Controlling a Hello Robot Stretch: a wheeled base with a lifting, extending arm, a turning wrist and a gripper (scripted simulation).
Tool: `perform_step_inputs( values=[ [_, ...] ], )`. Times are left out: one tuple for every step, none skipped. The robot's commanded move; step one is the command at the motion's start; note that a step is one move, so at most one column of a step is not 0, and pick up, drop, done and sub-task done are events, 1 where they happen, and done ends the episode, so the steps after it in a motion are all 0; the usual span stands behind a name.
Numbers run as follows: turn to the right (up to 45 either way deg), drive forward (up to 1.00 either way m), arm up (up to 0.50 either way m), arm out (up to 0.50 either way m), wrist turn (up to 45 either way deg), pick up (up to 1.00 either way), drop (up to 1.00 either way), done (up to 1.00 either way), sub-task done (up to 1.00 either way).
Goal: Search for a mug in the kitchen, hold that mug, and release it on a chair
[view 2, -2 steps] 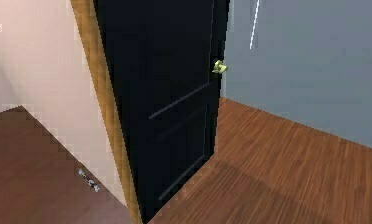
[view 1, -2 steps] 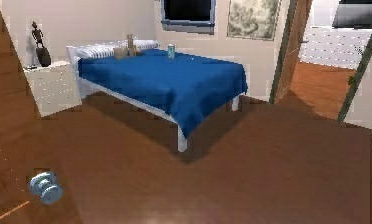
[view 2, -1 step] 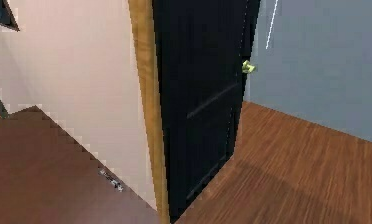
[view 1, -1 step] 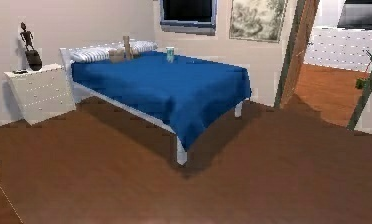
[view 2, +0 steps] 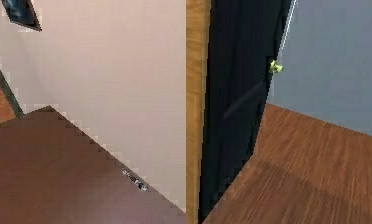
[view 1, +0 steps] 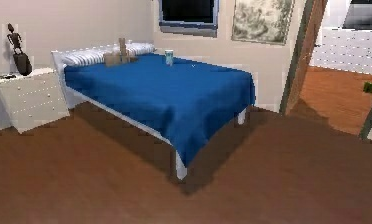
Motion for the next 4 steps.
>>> perform_step_inputs(
  values=[
    [9.0, 0.0, 0.0, 0.0, 0.0, 0.0, 0.0, 0.0, 0.0],
    [0.0, 0.3, 0.0, 0.0, 0.0, 0.0, 0.0, 0.0, 0.0],
    [-45.0, 0.0, 0.0, 0.0, 0.0, 0.0, 0.0, 0.0, 0.0],
    [-9.0, 0.0, 0.0, 0.0, 0.0, 0.0, 0.0, 0.0, 0.0]
  ],
)
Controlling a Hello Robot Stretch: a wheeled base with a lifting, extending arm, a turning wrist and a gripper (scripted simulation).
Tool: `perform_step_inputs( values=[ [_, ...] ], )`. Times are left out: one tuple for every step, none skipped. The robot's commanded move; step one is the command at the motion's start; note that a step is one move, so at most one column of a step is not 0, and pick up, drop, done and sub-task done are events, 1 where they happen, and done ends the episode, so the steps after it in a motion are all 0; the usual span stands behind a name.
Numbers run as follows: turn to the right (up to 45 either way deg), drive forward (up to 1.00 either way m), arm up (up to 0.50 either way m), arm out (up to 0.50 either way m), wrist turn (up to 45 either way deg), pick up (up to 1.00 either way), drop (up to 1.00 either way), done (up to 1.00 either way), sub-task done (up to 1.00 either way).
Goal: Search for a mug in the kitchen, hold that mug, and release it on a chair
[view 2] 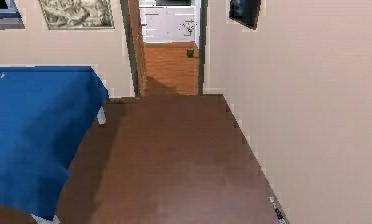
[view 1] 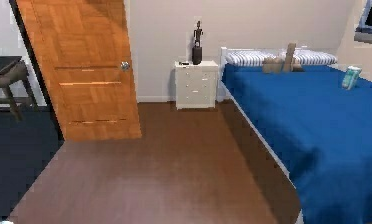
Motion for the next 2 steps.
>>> perform_step_inputs(
  values=[
    [0.0, 0.55, 0.0, 0.0, 0.0, 0.0, 0.0, 0.0, 0.0],
    [-12.0, 0.0, 0.0, 0.0, 0.0, 0.0, 0.0, 0.0, 0.0]
  ],
)
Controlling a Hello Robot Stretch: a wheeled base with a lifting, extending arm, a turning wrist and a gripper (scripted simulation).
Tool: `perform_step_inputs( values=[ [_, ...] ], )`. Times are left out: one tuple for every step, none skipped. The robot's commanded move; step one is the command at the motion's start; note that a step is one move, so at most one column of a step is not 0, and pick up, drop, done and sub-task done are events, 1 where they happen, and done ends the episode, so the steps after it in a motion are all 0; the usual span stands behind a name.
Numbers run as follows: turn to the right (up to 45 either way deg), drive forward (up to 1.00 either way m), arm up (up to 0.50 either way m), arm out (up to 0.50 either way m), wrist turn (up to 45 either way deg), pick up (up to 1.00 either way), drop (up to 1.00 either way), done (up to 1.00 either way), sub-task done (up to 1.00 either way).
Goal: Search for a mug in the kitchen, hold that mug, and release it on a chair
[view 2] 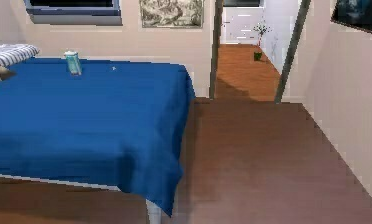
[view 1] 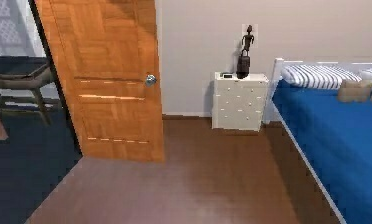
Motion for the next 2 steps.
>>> perform_step_inputs(
  values=[
    [0.0, 0.1, 0.0, 0.0, 0.0, 0.0, 0.0, 0.0, 0.0],
    [-36.0, 0.0, 0.0, 0.0, 0.0, 0.0, 0.0, 0.0, 0.0]
  ],
)
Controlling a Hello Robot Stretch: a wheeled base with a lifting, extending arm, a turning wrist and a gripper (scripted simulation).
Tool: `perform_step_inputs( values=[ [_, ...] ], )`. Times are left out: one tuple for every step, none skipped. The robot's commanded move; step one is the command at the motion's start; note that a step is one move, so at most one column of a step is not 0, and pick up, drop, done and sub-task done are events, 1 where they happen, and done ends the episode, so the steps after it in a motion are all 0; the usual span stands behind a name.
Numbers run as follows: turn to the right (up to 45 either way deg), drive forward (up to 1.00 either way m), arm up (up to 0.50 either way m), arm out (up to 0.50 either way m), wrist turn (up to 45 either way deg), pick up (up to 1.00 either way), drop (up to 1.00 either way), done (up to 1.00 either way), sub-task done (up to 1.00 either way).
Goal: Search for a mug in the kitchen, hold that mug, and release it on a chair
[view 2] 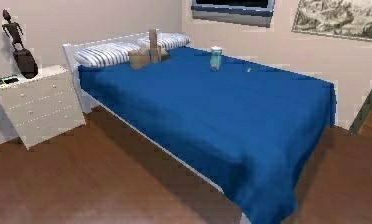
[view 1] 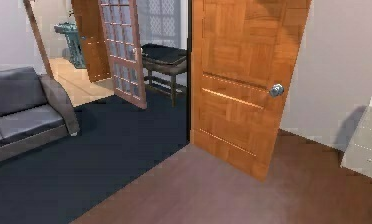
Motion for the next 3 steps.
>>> perform_step_inputs(
  values=[
    [0.0, 0.35, 0.0, 0.0, 0.0, 0.0, 0.0, 0.0, 0.0],
    [-21.0, 0.0, 0.0, 0.0, 0.0, 0.0, 0.0, 0.0, 0.0],
    [0.0, 1.0, 0.0, 0.0, 0.0, 0.0, 0.0, 0.0, 0.0]
  ],
)
